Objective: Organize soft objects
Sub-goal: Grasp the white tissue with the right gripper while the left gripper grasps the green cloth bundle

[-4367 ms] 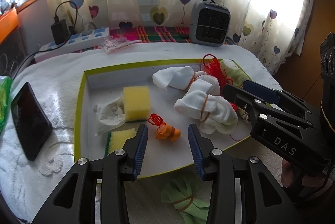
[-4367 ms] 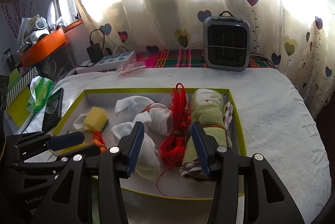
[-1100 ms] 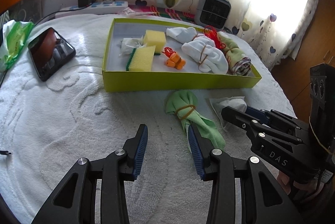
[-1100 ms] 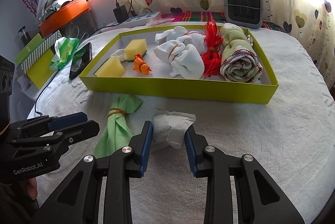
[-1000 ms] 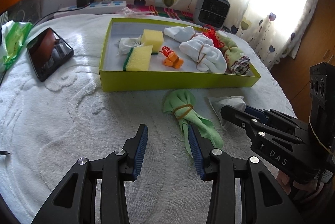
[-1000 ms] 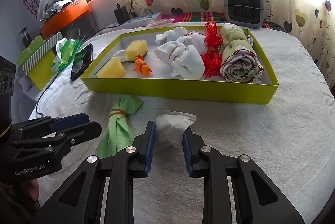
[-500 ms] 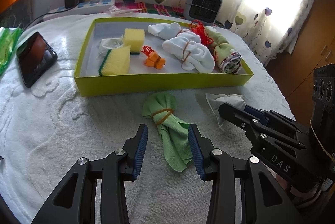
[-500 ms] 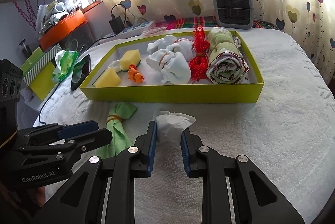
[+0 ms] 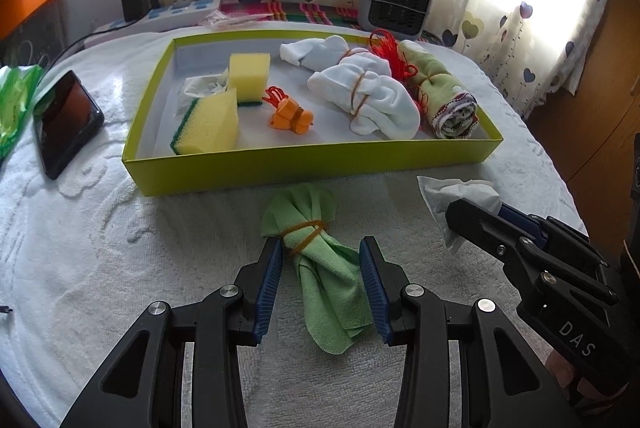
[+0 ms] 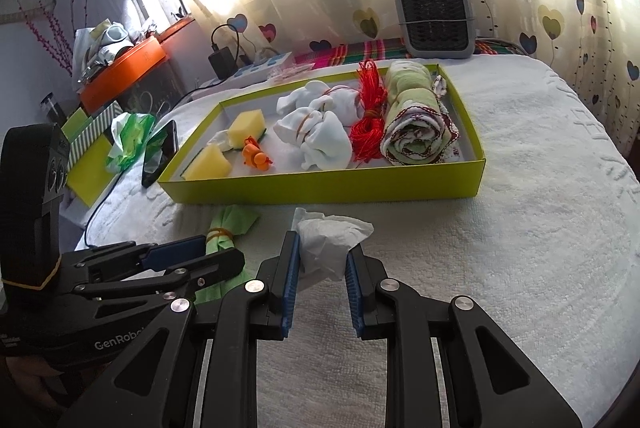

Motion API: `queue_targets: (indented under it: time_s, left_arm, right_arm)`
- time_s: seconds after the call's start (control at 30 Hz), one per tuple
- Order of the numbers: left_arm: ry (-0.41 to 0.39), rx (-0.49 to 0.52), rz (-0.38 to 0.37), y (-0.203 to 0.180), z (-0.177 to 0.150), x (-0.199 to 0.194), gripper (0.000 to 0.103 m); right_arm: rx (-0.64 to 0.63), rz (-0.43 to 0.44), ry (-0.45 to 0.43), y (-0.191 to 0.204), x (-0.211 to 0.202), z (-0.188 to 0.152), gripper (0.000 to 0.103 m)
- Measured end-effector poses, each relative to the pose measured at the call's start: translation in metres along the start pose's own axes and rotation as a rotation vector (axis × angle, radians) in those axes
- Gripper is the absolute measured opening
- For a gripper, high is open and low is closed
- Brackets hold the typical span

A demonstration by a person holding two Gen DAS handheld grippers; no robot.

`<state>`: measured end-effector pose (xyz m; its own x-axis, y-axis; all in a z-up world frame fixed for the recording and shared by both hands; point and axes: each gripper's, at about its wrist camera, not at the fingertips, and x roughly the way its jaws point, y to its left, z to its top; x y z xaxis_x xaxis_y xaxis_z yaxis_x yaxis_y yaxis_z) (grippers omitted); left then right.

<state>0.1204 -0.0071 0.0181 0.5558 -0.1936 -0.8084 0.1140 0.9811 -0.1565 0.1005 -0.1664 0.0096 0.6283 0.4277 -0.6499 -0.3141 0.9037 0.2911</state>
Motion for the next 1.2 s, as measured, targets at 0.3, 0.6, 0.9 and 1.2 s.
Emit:
queue_targets:
  time_s: [0.3, 0.6, 0.9, 1.2]
  left_arm:
    - [-0.008, 0.015, 0.026, -0.003, 0.0004, 0.0028, 0.039]
    - [-0.025, 0.029, 0.028, -0.0038, -0.0023, 0.0009, 0.037]
    - [-0.038, 0.023, 0.019, -0.0016, -0.0039, -0.002, 0.031]
    - [-0.047, 0.017, 0.01, 0.0017, -0.0052, -0.0024, 0.027]
  right_arm:
    - [0.015, 0.018, -0.005, -0.0036, -0.0016, 0.0, 0.023]
    - [0.025, 0.018, -0.007, -0.0053, -0.0016, -0.0005, 0.023]
    - [0.023, 0.015, 0.001, -0.0044, 0.0002, -0.0006, 0.023]
    - [0.021, 0.013, 0.011, -0.0045, 0.0021, -0.0011, 0.023]
